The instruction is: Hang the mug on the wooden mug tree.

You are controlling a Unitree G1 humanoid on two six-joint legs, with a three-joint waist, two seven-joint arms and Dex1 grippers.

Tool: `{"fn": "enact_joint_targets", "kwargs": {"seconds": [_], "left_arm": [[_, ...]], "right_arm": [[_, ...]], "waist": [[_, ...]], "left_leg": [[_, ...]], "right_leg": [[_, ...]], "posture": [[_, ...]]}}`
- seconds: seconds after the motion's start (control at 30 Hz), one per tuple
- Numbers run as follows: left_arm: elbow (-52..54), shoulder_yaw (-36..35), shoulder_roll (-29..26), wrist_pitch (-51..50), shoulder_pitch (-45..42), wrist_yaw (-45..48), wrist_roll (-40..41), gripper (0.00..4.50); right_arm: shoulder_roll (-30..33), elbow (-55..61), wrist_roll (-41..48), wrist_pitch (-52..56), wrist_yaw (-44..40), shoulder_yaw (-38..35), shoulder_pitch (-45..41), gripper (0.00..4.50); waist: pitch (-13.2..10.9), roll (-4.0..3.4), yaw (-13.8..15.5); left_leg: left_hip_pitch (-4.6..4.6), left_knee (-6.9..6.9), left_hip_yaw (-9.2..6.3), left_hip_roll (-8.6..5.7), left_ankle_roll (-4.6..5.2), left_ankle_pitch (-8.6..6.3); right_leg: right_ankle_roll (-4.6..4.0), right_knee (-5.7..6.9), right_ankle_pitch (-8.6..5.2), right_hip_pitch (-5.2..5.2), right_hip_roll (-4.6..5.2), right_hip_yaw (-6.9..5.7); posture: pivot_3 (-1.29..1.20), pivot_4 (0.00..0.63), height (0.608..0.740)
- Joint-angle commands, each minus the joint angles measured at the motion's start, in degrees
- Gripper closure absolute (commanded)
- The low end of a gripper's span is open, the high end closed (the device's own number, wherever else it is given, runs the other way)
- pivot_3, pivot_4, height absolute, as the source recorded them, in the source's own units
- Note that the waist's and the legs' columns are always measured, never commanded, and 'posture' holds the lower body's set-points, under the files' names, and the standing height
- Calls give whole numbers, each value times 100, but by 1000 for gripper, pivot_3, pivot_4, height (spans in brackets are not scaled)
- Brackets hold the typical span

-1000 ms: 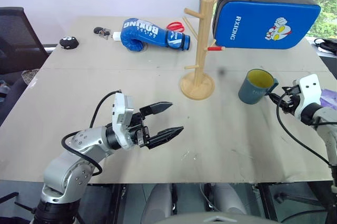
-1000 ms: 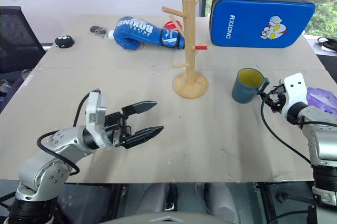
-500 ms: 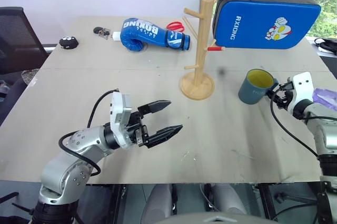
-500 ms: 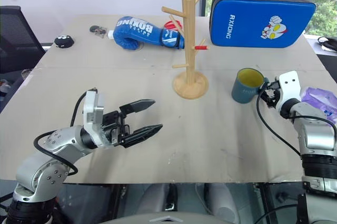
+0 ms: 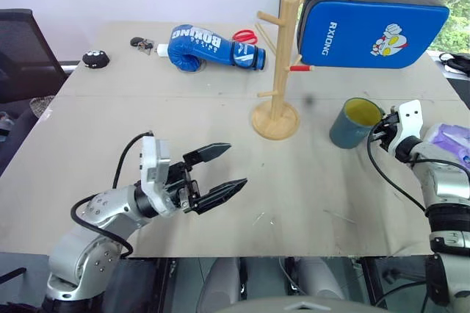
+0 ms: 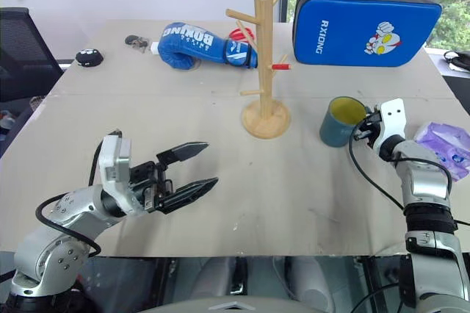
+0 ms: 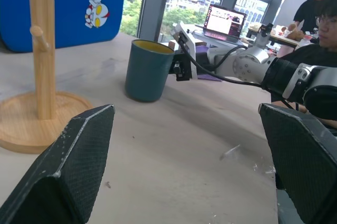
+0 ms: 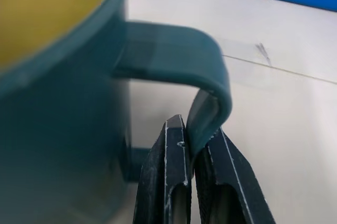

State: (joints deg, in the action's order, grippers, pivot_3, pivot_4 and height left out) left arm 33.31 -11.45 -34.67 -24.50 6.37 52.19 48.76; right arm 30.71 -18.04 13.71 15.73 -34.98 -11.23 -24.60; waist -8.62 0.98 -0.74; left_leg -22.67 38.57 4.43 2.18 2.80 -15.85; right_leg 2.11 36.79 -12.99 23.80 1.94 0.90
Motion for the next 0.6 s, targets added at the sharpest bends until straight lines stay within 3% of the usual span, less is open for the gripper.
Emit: {"fn": "enact_joint_targets", "kwargs": {"seconds": [0.03, 0.13, 0.27, 0.4, 0.6], "left_arm": [[191, -369, 161, 417, 142, 25, 88, 0], [19, -857, 215, 774, 415, 535, 381, 0], [-73, -1266, 36, 608, 583, 944, 983, 0], [-39, -1497, -49, 508, 652, 946, 1248, 0], [7, -1564, -8, 476, 642, 526, 1224, 0]], "right_arm": [[437, 1438, 281, 305, -398, -11, 72, 4480], [936, 2834, 465, 1212, -638, 289, -183, 4480], [1333, 3491, 480, 2011, -807, 779, -770, 4480], [1431, 3513, 264, 2341, -1007, 1455, -1565, 4480], [1018, 2598, -123, 2533, -928, 2142, -2795, 4480]], "waist": [[-5, -8, 2], [-7, -10, -8], [-9, -13, -17], [-8, -9, -6], [-10, -5, 9]], "left_leg": [[0, -1, 0, 0, 0, 0], [0, -2, 0, 1, 0, 0], [-3, -8, 12, 6, 0, 0], [-3, -8, 13, 5, 0, 0], [-17, -6, 20, 1, 1, -1]], "right_leg": [[1, 0, 0, 0, 1, 0], [-2, 0, -2, 2, 1, -3], [-3, 4, -2, 22, 5, -1], [-4, 1, -3, 22, 6, 0], [-5, -5, -2, 31, 11, 4]], "posture": [[0, 150, 740], [0, 150, 740], [0, 150, 740], [0, 150, 740], [0, 150, 740]]}}
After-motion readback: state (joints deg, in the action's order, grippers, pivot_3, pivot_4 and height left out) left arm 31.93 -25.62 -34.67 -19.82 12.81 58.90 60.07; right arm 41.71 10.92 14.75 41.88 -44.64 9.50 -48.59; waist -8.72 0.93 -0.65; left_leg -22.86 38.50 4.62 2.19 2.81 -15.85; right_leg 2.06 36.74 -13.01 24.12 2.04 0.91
